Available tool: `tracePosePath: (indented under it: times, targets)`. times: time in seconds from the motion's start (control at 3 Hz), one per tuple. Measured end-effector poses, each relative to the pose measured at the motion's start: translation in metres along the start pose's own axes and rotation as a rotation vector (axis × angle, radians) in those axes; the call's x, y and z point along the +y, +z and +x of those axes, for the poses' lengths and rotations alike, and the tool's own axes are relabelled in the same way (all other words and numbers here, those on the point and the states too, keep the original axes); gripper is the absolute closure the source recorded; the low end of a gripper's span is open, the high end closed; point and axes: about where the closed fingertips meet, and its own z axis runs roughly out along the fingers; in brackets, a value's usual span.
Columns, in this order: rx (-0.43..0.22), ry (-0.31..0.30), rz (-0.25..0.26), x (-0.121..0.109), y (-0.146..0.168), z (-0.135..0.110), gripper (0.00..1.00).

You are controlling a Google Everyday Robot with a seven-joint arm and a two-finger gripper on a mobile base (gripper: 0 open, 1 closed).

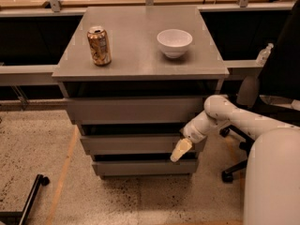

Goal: Open middle drawer

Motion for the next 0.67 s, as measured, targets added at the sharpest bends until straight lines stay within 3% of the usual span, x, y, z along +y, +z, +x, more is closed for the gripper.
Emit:
tracePosePath:
  times: [0.33, 0.67]
  targets:
    - [-0.029, 0.032, 0.001, -0.0148, 0.0168, 0.0094, 0.0]
    - [-0.032, 0.034, 0.001, -0.0152, 0.0168, 0.0092, 0.0]
